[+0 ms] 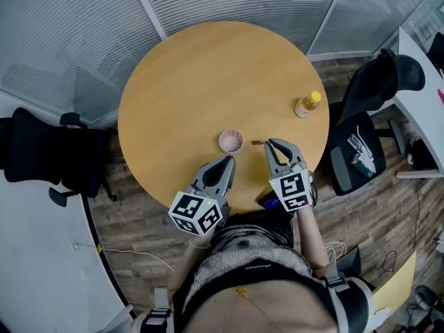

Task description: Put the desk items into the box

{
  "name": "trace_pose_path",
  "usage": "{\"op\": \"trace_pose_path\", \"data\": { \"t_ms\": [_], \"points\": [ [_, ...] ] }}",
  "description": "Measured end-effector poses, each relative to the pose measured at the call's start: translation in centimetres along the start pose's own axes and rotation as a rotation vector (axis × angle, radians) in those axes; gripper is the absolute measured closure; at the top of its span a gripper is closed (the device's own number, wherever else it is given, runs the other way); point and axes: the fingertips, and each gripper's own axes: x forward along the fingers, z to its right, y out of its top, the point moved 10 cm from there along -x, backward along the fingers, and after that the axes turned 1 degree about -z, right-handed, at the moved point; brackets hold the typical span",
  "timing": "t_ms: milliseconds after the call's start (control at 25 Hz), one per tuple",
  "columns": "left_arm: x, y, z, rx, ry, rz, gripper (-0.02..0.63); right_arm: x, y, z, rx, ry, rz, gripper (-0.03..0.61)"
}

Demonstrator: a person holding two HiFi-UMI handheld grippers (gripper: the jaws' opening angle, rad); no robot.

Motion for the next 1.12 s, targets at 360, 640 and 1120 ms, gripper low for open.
{"op": "trace_pose_path", "data": {
  "t_ms": [360,640,1120],
  "points": [
    [0.3,0.0,-0.2,-0.008,0.011,-0.004,0.612,1.1,-2.5,2.1,-0.013,-0.008,-0.092,0.548],
    [0.3,-0.2,-0.3,-0.012,0.014,-0.007,0.612,2.2,-4.2,3.2,-0.016,0.013,-0.153,0.548],
    [0.3,-0.5,-0.7,-0.025,0.04,-0.017,0.612,4.5,-7.4,5.4,-0.015,0.094,-0.253,0.546]
  ]
}}
